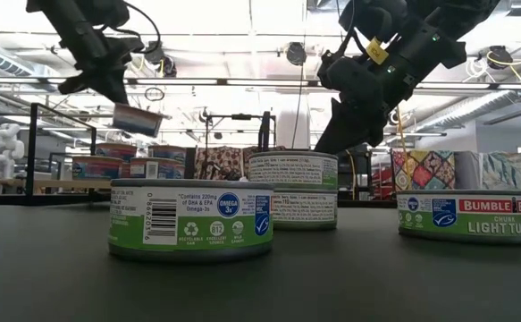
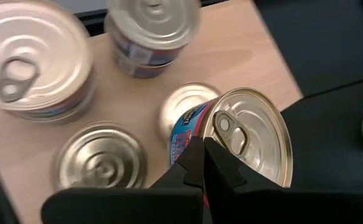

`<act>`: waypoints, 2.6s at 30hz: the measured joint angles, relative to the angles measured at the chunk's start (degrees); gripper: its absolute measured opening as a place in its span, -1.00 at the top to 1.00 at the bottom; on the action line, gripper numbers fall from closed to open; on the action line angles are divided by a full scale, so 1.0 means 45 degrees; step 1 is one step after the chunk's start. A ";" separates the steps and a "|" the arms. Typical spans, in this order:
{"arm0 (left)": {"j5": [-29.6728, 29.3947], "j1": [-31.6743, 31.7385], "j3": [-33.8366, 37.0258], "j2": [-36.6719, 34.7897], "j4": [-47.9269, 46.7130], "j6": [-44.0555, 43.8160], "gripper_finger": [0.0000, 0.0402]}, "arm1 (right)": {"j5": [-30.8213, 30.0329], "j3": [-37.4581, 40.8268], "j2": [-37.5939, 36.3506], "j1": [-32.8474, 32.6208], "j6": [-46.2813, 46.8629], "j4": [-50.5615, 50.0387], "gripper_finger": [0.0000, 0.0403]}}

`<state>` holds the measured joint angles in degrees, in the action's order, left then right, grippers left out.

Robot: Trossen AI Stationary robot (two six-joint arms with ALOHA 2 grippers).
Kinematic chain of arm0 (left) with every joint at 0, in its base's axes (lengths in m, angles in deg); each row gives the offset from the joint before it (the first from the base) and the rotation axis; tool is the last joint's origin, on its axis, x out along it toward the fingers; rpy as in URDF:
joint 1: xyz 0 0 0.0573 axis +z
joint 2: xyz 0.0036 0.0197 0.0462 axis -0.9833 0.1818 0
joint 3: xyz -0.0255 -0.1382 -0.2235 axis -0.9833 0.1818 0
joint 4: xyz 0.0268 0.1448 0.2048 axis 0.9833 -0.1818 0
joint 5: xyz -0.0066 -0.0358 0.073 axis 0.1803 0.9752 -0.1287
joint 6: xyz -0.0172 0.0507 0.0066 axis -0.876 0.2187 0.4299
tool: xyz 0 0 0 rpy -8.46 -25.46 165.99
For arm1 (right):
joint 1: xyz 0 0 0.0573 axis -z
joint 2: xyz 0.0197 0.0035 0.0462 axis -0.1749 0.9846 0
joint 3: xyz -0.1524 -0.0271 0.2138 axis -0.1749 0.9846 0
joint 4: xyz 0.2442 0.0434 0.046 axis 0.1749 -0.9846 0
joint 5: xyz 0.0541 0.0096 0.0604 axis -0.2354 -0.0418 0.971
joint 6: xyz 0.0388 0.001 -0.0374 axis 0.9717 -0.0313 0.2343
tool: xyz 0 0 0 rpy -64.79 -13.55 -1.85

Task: Stack canned seafood by type on shelf
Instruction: Stack the blue and pink tuna can on top of the bottom left blue and pink tuna can on the shelf, then remove the green and white tuna can from the top of the blue and pink tuna can

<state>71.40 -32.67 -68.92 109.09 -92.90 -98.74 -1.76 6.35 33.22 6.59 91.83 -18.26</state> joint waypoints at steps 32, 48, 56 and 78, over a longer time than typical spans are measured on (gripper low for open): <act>-0.0231 0.3695 0.0323 0.0078 -0.1844 0.3199 1.00 | 0.0044 0.0005 0.0000 0.0000 0.0136 0.0000 1.00; -0.0248 0.3705 0.0325 0.0434 -0.1781 0.3512 1.00 | 0.0044 0.0005 0.0000 0.0000 0.0136 0.0005 1.00; -0.0260 0.3705 0.0325 0.0505 -0.1781 0.3512 1.00 | 0.0039 0.0005 0.0000 0.0000 0.0136 0.0005 1.00; -0.1010 0.3705 0.0335 0.0505 -0.1942 0.3725 0.70 | 0.0039 0.0005 0.0005 -0.0001 0.0131 0.0001 1.00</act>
<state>66.86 -16.00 -67.41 111.36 -101.64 -81.97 -1.59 6.37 33.24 6.58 92.42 -18.26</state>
